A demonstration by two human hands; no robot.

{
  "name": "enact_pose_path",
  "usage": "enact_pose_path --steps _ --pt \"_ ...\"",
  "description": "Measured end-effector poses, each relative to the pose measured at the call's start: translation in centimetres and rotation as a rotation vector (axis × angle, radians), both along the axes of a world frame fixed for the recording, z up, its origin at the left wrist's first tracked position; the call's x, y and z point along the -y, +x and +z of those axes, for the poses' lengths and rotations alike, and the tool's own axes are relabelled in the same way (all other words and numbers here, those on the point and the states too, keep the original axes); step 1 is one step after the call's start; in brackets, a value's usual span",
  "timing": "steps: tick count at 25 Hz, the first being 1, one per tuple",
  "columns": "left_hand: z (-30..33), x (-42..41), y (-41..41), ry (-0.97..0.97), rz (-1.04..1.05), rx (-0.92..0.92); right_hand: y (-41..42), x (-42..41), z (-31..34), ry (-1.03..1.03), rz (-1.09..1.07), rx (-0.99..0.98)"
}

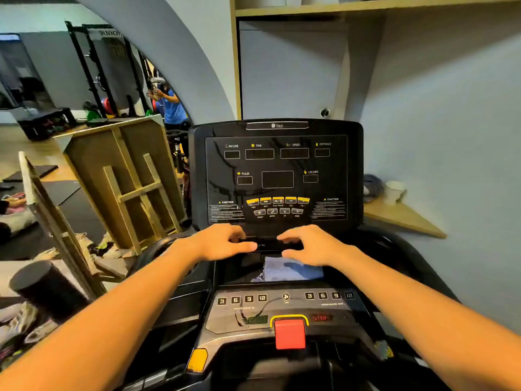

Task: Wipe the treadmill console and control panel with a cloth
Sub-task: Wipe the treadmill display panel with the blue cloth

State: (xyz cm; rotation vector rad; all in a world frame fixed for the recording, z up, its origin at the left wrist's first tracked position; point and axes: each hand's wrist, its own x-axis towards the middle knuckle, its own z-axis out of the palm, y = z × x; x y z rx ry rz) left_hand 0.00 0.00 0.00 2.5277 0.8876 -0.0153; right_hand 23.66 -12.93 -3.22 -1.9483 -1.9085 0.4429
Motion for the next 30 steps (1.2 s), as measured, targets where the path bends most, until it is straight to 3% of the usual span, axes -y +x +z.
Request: enact_pose_path --steps 4,14,18,24,30 --pt "-4.9 1.1 -0.6 0.0 -0.041 -0.167 -0.5 1.6 -4.4 -0.188 0.032 0.139" --pt "-6.6 0.7 -0.5 0.076 -0.025 -0.282 -0.4 0.5 -6.1 -0.209 -0.036 0.248" --pt "-5.4 -0.5 -0.3 0.096 -0.012 -0.222 -0.5 0.2 -6.4 -0.206 -0.067 0.234" --pt "2.3 -6.9 -0.1 0.372 0.082 -0.041 -0.4 -0.2 -6.6 -0.193 -0.097 0.215" --pt "8.3 -13.3 -0.3 0.58 0.156 0.121 1.4 -2.1 -0.9 -0.215 -0.079 0.107"
